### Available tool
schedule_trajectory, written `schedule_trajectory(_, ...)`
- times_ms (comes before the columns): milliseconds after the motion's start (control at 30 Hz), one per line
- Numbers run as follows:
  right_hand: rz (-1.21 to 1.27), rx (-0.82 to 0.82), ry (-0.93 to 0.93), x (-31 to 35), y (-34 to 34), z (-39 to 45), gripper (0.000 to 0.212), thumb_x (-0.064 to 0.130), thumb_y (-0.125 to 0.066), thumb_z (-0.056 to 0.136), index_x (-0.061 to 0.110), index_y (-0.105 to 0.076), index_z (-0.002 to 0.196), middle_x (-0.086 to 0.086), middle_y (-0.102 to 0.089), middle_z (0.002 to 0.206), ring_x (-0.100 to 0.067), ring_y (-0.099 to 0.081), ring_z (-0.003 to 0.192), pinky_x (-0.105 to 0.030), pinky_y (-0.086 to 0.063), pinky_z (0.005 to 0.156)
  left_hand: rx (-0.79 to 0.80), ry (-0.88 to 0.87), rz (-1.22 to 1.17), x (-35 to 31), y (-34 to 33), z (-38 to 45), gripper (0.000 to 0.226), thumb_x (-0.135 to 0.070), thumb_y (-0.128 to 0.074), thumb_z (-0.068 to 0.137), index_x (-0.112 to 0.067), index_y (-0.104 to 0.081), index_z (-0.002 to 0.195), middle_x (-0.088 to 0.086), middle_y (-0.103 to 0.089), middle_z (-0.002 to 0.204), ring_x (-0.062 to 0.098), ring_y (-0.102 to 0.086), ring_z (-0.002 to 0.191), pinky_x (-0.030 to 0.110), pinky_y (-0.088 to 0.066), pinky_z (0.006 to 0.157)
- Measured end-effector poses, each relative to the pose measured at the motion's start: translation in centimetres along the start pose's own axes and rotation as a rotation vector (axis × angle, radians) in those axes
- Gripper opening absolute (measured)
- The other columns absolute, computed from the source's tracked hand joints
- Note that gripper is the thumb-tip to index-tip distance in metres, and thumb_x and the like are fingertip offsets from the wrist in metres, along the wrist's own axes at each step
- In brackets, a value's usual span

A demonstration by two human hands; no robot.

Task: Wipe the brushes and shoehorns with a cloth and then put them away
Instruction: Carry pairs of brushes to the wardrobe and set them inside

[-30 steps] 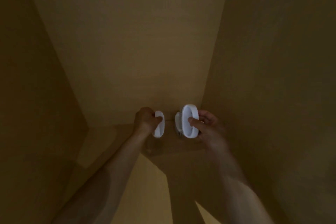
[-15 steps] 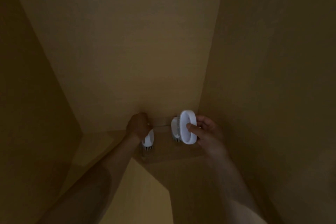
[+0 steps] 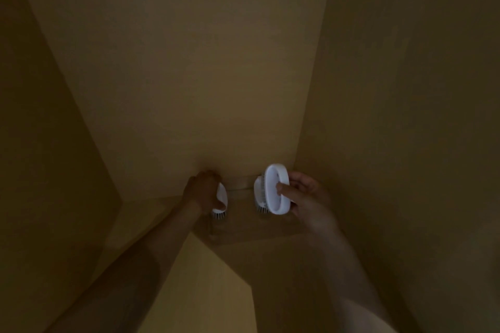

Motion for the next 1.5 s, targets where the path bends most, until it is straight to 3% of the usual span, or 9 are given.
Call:
schedule_trajectory(367,-0.051,0.048,-0.068,-1.1,-1.1,1.5,0.023,-0.003,-0.068,0.088,0.015,-0.072,0.101,-0.011,-0.073,0.104,-0.025,-0.068,0.100,-0.045,-0.053,0.096,-0.060,0.014,-0.179,1.2,-0.2,-1.2,0.090,-0.050,-0.077,0.074,-0.022,-0.036,0.148,0.001,-0.037,0.153,0.023,-0.036,0.137,0.036,-0.031,0.108)
schedule_trajectory(533,-0.152,0.096,-0.144,-2.4,-3.3,3.0,0.036,-0.004,-0.064,0.091,0.000,-0.065,0.126,-0.019,-0.069,0.120,-0.033,-0.064,0.114,-0.052,-0.050,0.103,-0.134,0.014,-0.253,1.6,-0.2,-2.4,0.080,-0.045,-0.079,0.074,-0.023,-0.043,0.142,0.000,-0.045,0.145,0.022,-0.045,0.129,0.034,-0.038,0.102)
schedule_trajectory(667,-0.172,0.102,-0.221,-3.9,-5.0,3.9,0.034,-0.007,-0.060,0.093,-0.005,-0.062,0.127,-0.025,-0.063,0.128,-0.038,-0.059,0.120,-0.049,-0.049,0.103,-0.210,-0.027,-0.314,1.8,-0.1,-3.6,0.072,-0.036,-0.080,0.073,-0.019,-0.051,0.138,0.004,-0.053,0.135,0.025,-0.050,0.123,0.036,-0.042,0.098)
schedule_trajectory(800,-0.243,0.143,-0.293,-5.2,-6.2,4.6,0.034,-0.012,-0.050,0.096,-0.012,-0.058,0.129,-0.033,-0.057,0.132,-0.035,-0.056,0.108,-0.035,-0.050,0.076,-0.262,-0.060,-0.325,1.8,0.0,-4.5,0.059,-0.029,-0.075,0.074,-0.016,-0.059,0.129,0.007,-0.060,0.123,0.029,-0.055,0.113,0.040,-0.046,0.090)
schedule_trajectory(967,-0.301,0.170,-0.365,-6.3,-7.2,4.8,0.042,-0.016,-0.043,0.096,-0.013,-0.048,0.137,-0.035,-0.054,0.134,-0.044,-0.059,0.104,-0.039,-0.051,0.088,-0.310,-0.086,-0.364,2.0,-0.2,-5.1,0.046,-0.033,-0.053,0.074,-0.005,-0.068,0.107,0.014,-0.066,0.106,0.034,-0.061,0.100,0.044,-0.049,0.080)
schedule_trajectory(1133,-0.371,0.190,-0.353,-6.5,-7.0,4.9,0.030,-0.011,-0.057,0.089,-0.004,-0.067,0.116,-0.031,-0.064,0.125,-0.046,-0.061,0.117,-0.056,-0.050,0.101,-0.302,-0.098,-0.356,2.3,-1.0,-4.4,0.043,-0.031,-0.062,0.074,-0.003,-0.069,0.106,0.015,-0.067,0.107,0.036,-0.062,0.100,0.042,-0.050,0.078)
schedule_trajectory(1333,-0.395,0.147,-0.273,-5.2,-5.9,4.6,0.018,-0.007,-0.061,0.089,0.008,-0.069,0.094,-0.029,-0.067,0.119,-0.044,-0.063,0.114,-0.054,-0.051,0.101,-0.174,-0.118,-0.319,1.2,-1.7,-3.3,0.095,-0.067,-0.062,0.059,-0.016,-0.052,0.138,0.003,-0.053,0.139,0.024,-0.046,0.128,0.033,-0.035,0.103)
schedule_trajectory(1433,-0.386,0.103,-0.224,-4.9,-4.5,4.0,0.024,-0.004,-0.064,0.089,0.018,-0.067,0.079,-0.029,-0.068,0.114,-0.045,-0.064,0.112,-0.055,-0.050,0.101,-0.091,-0.148,-0.208,-0.8,-1.9,-2.4,0.092,-0.069,-0.073,0.057,-0.018,-0.054,0.131,0.001,-0.052,0.134,0.022,-0.043,0.128,0.034,-0.030,0.102)
schedule_trajectory(1500,-0.326,0.066,-0.238,-5.2,-3.3,3.5,0.013,-0.008,-0.061,0.092,0.003,-0.068,0.090,-0.029,-0.065,0.120,-0.045,-0.061,0.117,-0.046,-0.052,0.098,-0.056,-0.142,-0.161,-2.0,-2.0,-2.1,0.088,-0.065,-0.078,0.060,-0.020,-0.053,0.132,0.000,-0.049,0.137,0.022,-0.037,0.133,0.038,-0.024,0.106)
Point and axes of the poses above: each hand's wrist, its own z-axis towards the middle knuckle, its own y-axis out of the back of the hand, x = y × z, the point moved 2 cm from there along z, towards the middle knuckle
